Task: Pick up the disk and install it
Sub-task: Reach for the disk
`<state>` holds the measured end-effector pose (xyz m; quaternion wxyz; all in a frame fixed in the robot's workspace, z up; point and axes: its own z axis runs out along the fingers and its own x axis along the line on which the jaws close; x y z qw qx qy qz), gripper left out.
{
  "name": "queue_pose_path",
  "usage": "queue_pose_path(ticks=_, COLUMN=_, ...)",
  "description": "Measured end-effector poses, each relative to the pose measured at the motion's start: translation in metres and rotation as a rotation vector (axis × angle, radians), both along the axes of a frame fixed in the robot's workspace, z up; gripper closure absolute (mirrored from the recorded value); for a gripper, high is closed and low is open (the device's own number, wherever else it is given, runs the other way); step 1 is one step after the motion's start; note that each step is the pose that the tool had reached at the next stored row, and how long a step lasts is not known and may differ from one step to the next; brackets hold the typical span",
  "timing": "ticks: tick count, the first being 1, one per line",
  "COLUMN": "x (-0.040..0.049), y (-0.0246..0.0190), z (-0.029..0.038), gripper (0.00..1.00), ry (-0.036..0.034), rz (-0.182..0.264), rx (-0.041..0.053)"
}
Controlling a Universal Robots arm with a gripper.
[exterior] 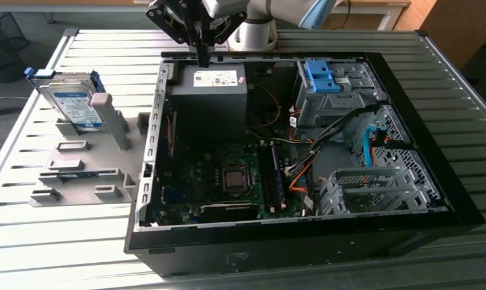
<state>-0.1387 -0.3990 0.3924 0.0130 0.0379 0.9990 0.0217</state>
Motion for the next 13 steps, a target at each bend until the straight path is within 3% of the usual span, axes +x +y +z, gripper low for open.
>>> queue_pose_path(ticks=13, x=-0.0036, y=0.0, z=-0.0007, gripper=0.89, ry=0.0008, rz=0.0, rx=0.0)
